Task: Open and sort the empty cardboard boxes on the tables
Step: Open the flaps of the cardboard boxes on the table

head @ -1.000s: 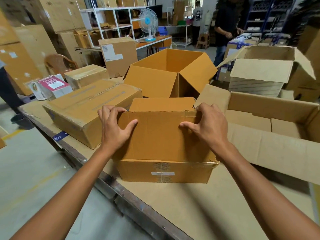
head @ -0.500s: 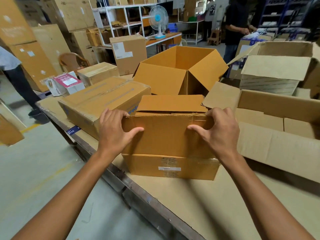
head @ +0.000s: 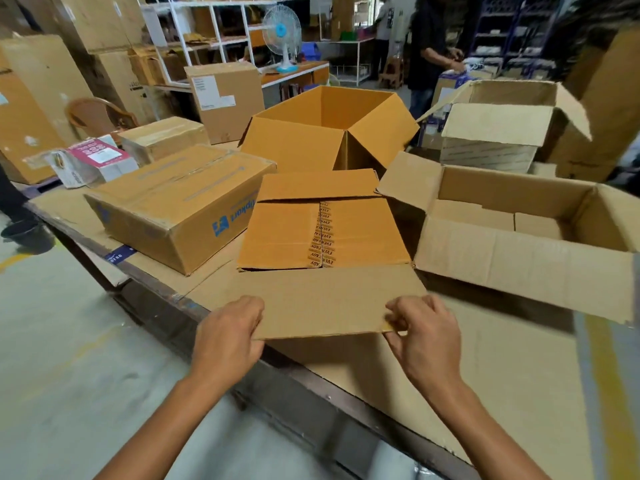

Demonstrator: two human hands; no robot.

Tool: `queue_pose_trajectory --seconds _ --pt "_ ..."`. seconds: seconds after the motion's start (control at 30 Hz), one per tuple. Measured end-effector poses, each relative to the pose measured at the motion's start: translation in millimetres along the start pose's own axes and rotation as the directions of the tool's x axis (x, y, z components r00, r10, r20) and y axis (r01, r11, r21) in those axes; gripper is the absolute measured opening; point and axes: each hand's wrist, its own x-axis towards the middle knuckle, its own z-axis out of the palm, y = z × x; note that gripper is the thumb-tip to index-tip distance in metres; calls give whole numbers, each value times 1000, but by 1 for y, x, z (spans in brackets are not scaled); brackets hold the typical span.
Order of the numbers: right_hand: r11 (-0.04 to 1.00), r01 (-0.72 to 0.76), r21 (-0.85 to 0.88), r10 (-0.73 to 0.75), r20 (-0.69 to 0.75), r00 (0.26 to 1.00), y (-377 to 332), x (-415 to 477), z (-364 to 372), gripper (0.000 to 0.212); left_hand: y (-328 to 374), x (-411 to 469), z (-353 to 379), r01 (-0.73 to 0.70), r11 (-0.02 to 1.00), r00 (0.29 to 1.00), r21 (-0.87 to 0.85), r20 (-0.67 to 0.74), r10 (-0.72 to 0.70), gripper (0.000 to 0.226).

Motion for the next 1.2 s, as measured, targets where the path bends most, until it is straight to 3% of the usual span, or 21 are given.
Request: queue_pose_trajectory --seconds 0.1,0.2,0.4,0.47,0.6,0.7,0.8,0.97,1.1,1.2 --pt "990 -38 -138 44 43 998 -1 -26 17 43 -4 -15 27 -90 996 995 -22 37 90 55" --pt "968 -72 -240 117 180 977 4 -43 36 39 -18 -32 54 -69 991 992 -115 95 81 57" --pt "949 -55 -312 195 438 877 14 -55 62 24 -34 -43 89 -46 994 974 -101 218 67 32" --pt "940 -101 -326 267 515 815 12 -52 65 36 -36 -47 95 -29 995 969 -99 243 53 32" --pt "935 -175 -308 288 376 880 1 -20 58 49 -38 -25 89 -4 986 997 -164 79 17 29" --pt "935 -232 -268 298 242 923 0 26 55 45 -39 24 74 29 973 997 -229 -62 -44 14" --pt "938 -239 -252 295 216 931 12 75 62 41 -41 83 64 53 965 990 -256 -110 -84 12" --pt "913 -318 -254 387 296 873 32 151 80 40 -54 180 72 226 948 974 -225 36 -223 33" --pt "868 -440 -230 496 416 762 57 185 103 48 -76 231 96 509 848 847 -144 257 -465 62" --pt "838 -520 -165 530 473 704 68 199 121 57 -87 245 112 562 823 807 -89 278 -521 69"
